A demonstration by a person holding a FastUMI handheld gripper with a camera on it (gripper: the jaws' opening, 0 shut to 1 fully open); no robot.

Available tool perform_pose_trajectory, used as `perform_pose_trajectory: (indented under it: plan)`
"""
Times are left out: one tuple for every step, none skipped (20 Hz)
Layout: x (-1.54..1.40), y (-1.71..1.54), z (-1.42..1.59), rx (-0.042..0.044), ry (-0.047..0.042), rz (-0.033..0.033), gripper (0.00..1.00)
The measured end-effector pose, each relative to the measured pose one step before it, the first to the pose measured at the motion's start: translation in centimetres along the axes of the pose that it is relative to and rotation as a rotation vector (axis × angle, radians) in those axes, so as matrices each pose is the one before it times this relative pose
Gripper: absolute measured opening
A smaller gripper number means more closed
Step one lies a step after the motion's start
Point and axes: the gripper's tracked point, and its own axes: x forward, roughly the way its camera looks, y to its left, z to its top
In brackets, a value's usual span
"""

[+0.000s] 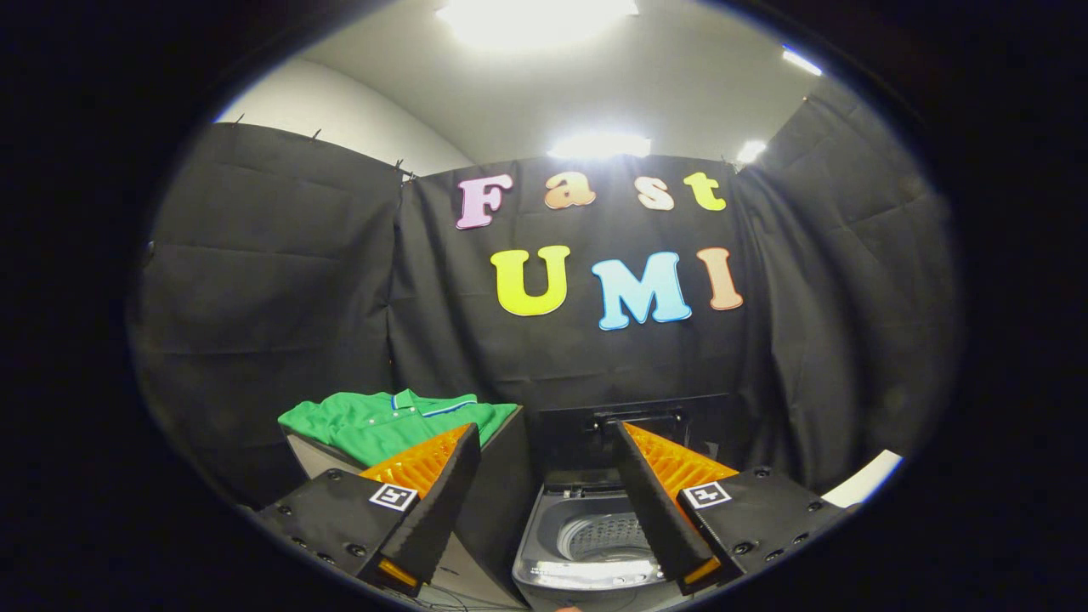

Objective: Put the clothes into the washing machine and then close the washing machine lid.

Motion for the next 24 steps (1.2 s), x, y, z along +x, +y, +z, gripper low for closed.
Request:
perform_pose_trajectory:
  plan:
    - [0.784,0.909,0.281,0.00461,-0.00175,0.01049,0.97]
    - [0.824,0.819,0.164,0.00418,0.00414,0.00787,0.97]
    - [0.776,0.789,0.105,0.00485,0.00537,0.00486,0.97]
    - [0.768,0.933,0.072,0.00438,0.00575,0.01128,0.97]
    - [0.936,0.912,0.075,-0.0031,0.00819,0.00757,0.97]
    - [0.69,0.795,-0.029,-0.00506,0.00646,0.00394,0.97]
    - [0.781,0.884,-0.077,-0.00101,0.00599,0.00776,0.97]
    - [0.909,0.943,-0.107,0.00289,0.00743,0.0089,0.97]
    - [0.828,0.877,-0.003,0.0035,0.00372,0.00635,0.97]
    - [0.711,0.779,0.201,-0.00088,0.00273,0.00391,0.97]
    - [0.637,0.712,0.251,-0.00429,-0.00219,0.0008,0.97]
    - [0.699,0.911,0.12,-0.00565,0.00034,0.00727,0.97]
    - [0.898,0.913,0.082,-0.00223,0.00454,0.01131,0.97]
    - [0.922,0.905,-0.078,-0.00015,0.00898,0.01093,0.97]
    - [0.775,0.762,-0.018,0.00131,0.01059,0.00687,0.97]
    - [0.649,0.65,0.033,0.00069,0.00596,0.00298,0.97]
    - [0.623,0.453,0.171,-0.00479,0.0074,-0.00807,0.97]
    - [0.488,0.654,0.11,-0.00686,0.00688,-0.00286,0.98]
    - [0.729,0.834,0.038,-0.00552,0.01019,0.00729,0.98]
    - [0.718,0.821,-0.11,-0.00227,0.01228,0.00591,0.97]
    - [0.578,0.645,0.046,0.0011,0.0113,0.00684,0.97]
    - [0.673,0.819,-0.097,0.00178,0.01708,0.00944,0.97]
    - [0.589,0.693,-0.134,-0.00015,0.01975,0.01014,0.97]
    - [0.682,0.625,-0.177,-0.00232,0.02326,0.01331,0.97]
